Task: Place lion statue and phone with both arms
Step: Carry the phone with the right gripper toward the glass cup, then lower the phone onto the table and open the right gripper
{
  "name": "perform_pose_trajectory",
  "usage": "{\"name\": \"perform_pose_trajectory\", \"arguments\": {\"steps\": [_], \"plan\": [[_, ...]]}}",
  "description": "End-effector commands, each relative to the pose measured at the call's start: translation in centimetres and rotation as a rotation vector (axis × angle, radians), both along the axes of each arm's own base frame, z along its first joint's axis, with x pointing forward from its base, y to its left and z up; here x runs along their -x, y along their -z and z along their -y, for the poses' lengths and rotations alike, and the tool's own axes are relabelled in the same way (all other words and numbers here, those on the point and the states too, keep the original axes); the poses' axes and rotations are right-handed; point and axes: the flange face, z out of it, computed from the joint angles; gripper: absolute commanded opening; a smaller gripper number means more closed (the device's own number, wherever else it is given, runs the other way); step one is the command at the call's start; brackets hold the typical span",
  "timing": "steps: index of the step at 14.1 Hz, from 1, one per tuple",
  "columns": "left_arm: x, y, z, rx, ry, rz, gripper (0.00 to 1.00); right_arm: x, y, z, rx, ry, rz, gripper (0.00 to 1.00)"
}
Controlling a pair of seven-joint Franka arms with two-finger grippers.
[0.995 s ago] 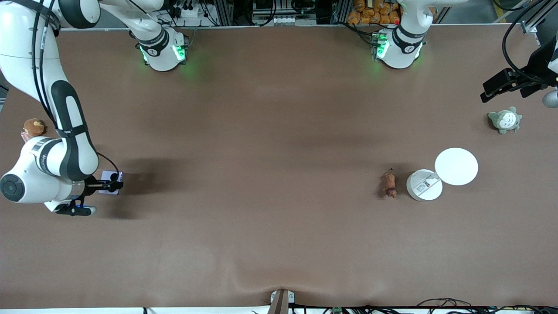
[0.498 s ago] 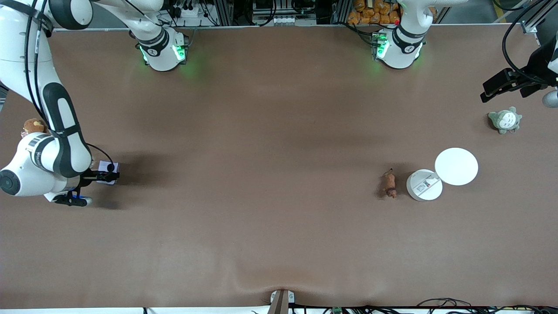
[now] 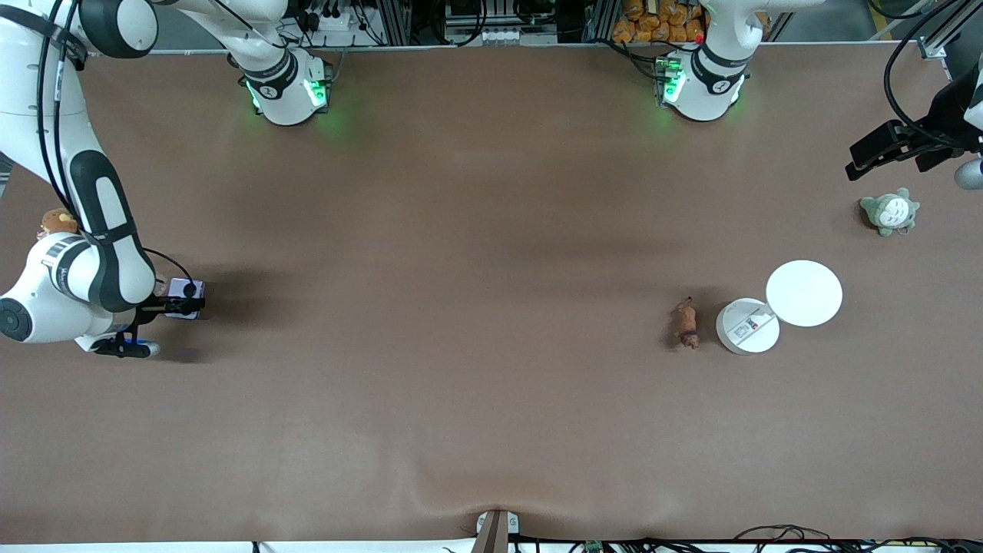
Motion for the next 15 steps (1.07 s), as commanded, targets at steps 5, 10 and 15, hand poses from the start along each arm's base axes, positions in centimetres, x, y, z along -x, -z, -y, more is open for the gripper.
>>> {"name": "perform_pose_trajectory", "arguments": {"steps": [5, 10, 15], "plan": [[0.4, -0.7, 0.1, 0.013, 0.019, -0.007, 1.0, -2.8, -3.4, -2.6, 0.023, -0.072, 0.057, 1.0], [0.4, -0.5, 1.2, 0.011, 0.039, -0.015, 1.0, -8.4, -14.1, -7.0, 0.093, -0.189, 0.176, 1.0], [0.2, -0.2, 1.2, 0.01, 0.038, -0.019, 1.0, -6.4, -26.4, -16.2, 0.108, -0.235, 0.287, 1.0]]}}
